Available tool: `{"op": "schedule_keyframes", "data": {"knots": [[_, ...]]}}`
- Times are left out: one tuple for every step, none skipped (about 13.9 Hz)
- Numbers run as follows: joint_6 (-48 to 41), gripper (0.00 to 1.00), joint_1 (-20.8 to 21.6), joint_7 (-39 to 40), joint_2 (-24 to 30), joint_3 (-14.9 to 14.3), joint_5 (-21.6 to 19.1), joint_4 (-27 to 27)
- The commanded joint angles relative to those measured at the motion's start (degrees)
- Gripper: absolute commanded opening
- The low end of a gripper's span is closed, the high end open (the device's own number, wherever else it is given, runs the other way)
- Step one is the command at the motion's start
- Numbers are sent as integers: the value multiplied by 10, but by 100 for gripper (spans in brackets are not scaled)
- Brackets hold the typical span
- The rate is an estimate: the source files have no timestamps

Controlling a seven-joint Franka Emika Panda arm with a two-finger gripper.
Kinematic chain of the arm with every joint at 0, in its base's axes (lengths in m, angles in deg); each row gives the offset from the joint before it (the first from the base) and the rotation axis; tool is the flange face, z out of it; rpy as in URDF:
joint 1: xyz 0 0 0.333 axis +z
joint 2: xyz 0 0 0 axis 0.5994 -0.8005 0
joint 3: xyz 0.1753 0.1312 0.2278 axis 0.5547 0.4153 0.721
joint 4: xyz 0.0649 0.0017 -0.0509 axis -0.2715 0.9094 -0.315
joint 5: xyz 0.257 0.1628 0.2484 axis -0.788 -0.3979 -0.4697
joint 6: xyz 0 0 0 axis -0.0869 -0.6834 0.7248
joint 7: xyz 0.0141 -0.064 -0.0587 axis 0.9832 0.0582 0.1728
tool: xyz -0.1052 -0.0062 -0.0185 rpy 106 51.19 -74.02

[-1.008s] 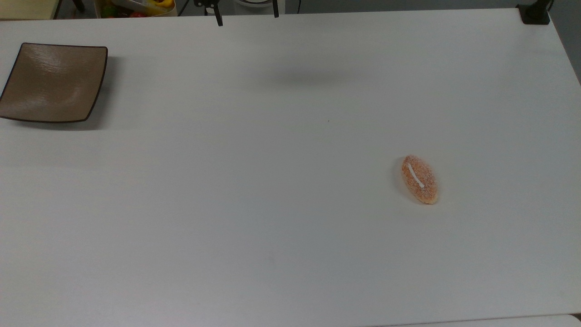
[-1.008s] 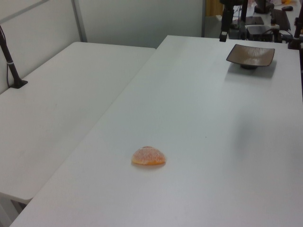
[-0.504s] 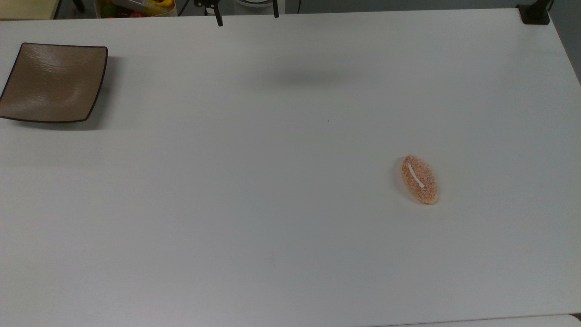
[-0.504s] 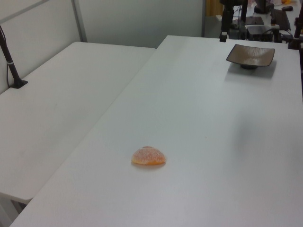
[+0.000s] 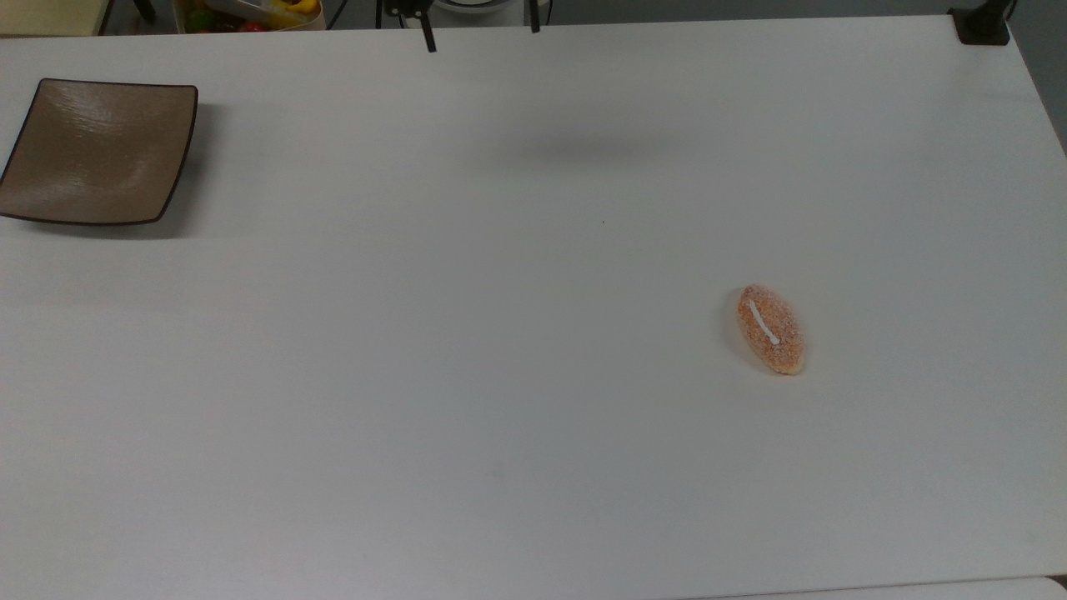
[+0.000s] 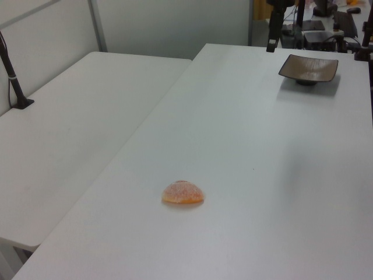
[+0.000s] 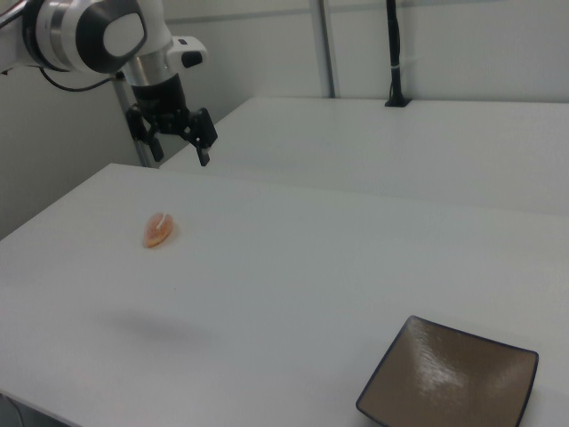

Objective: Bread is placed on a ceramic plate
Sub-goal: 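Move the open gripper over the orange bread roll and lower it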

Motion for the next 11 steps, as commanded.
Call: {"op": "schedule_keyframes", "data": {"knots": [[19, 100, 38, -6, -49, 1, -11, -62], [26, 100, 48, -6, -59, 1, -11, -70], [46, 100, 68, -13, -79, 0, -8, -80], [68, 100, 86, -36, -102, 0, -1, -92], [95, 100, 99, -55, -124, 0, -1, -100], [124, 100, 111, -61, -141, 0, -1, -101], [153, 100, 128, -69, -160, 0, -1, -101], [184, 100, 140, -80, -181, 0, -1, -104], [198, 100, 148, -88, -193, 0, 0, -104], [225, 100, 160, -103, -211, 0, 0, -104], [241, 100, 167, -111, -223, 0, 1, -104]]}}
